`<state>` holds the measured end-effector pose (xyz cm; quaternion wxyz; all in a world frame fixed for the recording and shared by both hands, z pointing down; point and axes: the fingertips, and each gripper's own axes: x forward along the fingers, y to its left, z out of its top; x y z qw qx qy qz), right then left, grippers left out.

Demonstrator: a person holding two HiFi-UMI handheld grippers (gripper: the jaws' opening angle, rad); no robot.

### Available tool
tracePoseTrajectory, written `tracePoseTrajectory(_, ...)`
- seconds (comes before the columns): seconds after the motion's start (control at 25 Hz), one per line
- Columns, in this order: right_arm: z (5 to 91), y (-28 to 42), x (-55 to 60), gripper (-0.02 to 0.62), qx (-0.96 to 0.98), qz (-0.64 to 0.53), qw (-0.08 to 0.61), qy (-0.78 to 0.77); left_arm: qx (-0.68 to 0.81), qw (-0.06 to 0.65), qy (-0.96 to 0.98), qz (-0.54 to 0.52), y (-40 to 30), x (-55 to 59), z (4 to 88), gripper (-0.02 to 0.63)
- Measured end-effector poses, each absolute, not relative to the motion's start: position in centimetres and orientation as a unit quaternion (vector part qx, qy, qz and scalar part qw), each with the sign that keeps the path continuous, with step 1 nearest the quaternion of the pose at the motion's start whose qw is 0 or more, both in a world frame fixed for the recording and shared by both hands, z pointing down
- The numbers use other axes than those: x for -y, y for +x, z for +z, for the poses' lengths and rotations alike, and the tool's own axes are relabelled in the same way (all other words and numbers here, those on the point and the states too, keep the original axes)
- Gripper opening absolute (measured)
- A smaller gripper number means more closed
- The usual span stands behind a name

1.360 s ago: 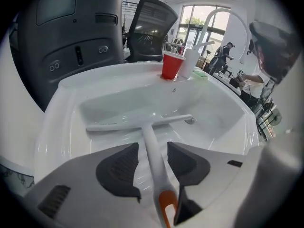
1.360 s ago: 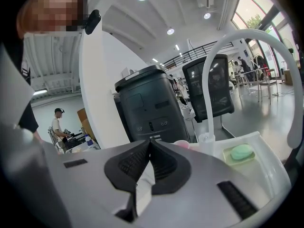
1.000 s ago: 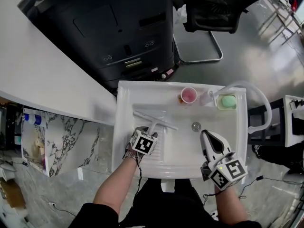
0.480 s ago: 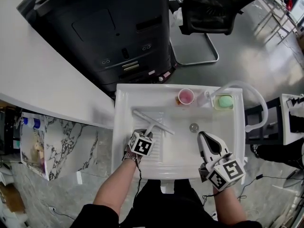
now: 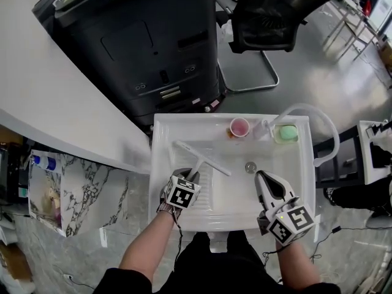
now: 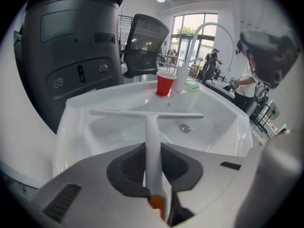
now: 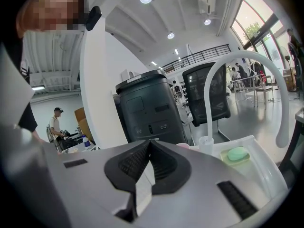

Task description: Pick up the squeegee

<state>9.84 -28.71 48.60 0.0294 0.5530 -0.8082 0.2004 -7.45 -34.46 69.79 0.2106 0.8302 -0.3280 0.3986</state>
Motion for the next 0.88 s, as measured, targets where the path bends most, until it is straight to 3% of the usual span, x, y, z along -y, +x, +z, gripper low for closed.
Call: tracePoseTrajectory(0.88, 43.4, 6.0, 23.8, 0.017, 0.790, 0.136, 0.008, 0.598, 0.323, 0.160, 0.932, 0.037, -11.6, 31.2, 41.7, 0.075)
